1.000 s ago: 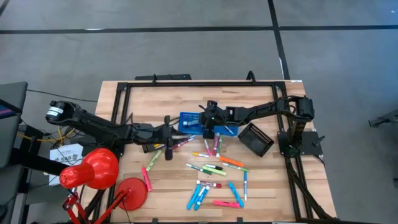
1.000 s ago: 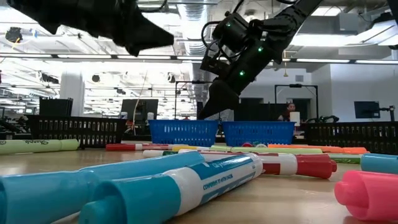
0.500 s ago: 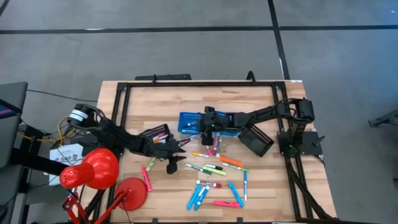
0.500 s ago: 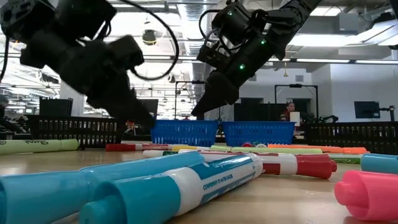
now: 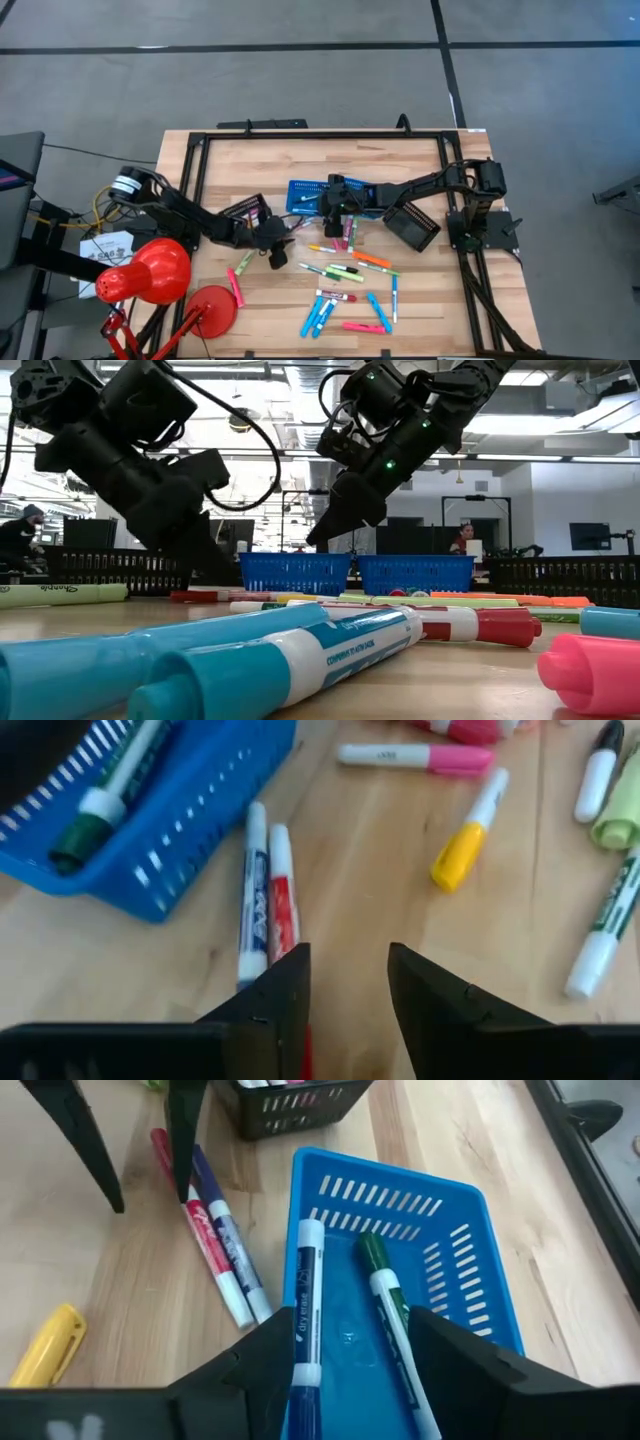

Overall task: Pick & Place Markers
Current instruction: Put the red alcohol marker into the right blue bin

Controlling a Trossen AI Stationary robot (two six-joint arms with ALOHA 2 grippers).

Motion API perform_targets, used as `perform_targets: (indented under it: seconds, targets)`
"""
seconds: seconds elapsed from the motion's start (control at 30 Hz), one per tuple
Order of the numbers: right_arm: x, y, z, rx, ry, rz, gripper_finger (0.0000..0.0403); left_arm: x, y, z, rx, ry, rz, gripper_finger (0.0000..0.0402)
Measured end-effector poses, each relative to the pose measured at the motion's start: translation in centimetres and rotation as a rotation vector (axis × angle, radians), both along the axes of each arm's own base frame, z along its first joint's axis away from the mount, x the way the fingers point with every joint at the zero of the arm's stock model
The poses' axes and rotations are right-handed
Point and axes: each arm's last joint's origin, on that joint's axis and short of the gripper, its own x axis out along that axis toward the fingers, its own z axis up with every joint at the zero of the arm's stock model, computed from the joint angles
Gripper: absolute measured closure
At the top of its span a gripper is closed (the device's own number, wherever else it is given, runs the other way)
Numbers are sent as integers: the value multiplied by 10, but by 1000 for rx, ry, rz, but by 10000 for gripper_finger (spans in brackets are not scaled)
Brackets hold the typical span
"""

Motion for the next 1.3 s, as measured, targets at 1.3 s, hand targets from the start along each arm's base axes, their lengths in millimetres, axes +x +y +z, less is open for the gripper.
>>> perform_targets:
  seconds: [1.3]
  targets:
    - [17, 48, -19, 124, -15, 292, 247, 3, 6, 39, 9, -112, -137, 369]
